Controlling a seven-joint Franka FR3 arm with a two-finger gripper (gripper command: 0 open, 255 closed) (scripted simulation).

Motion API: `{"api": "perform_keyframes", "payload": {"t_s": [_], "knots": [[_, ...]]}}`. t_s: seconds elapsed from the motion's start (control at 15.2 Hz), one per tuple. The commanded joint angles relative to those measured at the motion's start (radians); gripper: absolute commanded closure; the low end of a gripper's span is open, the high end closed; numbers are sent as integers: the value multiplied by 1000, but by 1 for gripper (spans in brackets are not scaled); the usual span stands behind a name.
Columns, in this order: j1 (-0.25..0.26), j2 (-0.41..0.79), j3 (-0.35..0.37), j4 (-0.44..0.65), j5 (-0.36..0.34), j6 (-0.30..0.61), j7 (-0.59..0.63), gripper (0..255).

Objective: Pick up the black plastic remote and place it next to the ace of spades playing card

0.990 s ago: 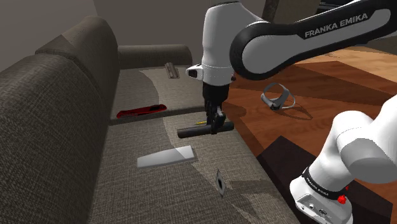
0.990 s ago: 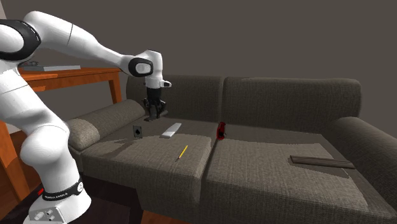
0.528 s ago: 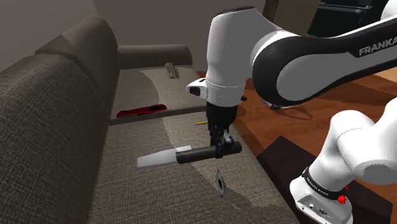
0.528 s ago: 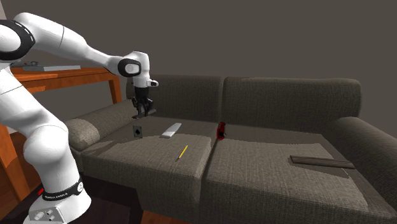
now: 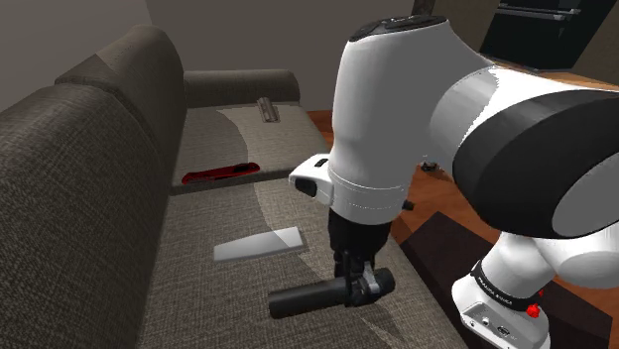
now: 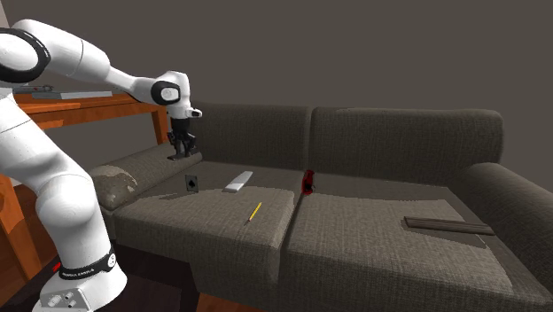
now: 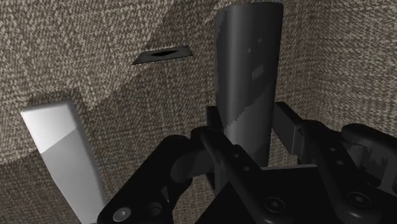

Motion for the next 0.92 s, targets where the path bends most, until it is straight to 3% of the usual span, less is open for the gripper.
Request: {"api": "perform_keyframes", "payload": {"t_s": [0.0, 0.26, 0.86], "knots": [[18, 6, 36, 4, 11, 10, 50, 255], [47, 42, 112, 46, 18, 21, 154, 255], [46, 91, 140, -37, 15, 151, 156, 255]]}}
